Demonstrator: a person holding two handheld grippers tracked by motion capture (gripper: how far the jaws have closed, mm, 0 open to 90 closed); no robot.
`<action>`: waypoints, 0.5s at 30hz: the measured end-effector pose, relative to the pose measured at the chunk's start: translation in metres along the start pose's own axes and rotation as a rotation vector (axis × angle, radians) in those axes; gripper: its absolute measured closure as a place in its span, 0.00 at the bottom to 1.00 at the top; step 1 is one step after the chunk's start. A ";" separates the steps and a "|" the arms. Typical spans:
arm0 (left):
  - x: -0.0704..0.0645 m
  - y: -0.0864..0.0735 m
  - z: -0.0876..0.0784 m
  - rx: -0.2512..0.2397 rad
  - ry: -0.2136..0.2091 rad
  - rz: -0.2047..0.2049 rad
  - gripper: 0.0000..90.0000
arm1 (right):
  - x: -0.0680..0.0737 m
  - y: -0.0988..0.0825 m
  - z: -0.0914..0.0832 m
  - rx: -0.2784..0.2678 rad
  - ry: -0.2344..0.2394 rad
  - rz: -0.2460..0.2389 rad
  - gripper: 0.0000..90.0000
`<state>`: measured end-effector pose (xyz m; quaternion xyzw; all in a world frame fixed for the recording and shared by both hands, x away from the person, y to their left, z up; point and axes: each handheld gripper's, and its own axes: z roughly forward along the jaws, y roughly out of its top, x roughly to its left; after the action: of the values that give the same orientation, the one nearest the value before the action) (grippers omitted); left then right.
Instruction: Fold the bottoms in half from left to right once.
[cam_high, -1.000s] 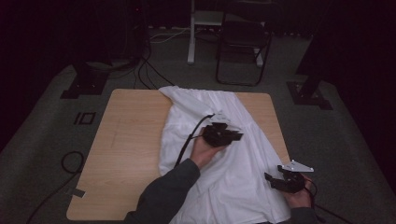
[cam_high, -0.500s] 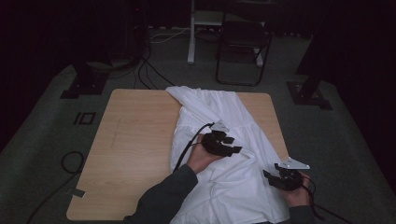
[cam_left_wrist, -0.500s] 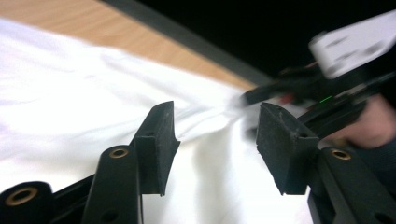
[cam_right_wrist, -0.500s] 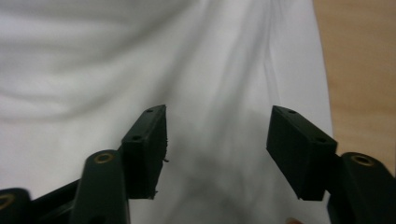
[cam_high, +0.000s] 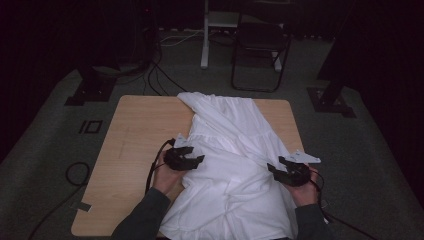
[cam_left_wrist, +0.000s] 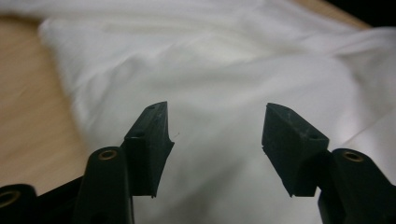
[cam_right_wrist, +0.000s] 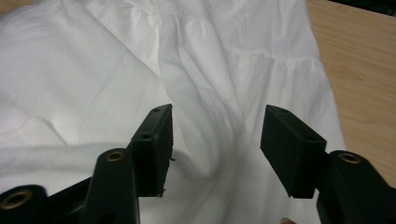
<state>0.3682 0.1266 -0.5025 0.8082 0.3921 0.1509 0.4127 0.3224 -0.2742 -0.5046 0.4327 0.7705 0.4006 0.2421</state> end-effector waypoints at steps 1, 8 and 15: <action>0.006 -0.007 0.000 0.008 0.009 -0.025 0.45 | 0.001 0.001 0.005 0.013 -0.001 -0.004 0.46; 0.017 -0.046 0.007 0.070 -0.050 -0.123 0.41 | 0.005 -0.004 0.035 0.100 -0.016 -0.024 0.47; 0.015 -0.051 0.022 0.097 -0.101 -0.137 0.72 | -0.001 -0.013 0.032 0.098 0.011 0.006 0.90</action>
<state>0.3645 0.1440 -0.5572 0.8050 0.4321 0.0621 0.4018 0.3398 -0.2657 -0.5337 0.4441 0.7891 0.3657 0.2152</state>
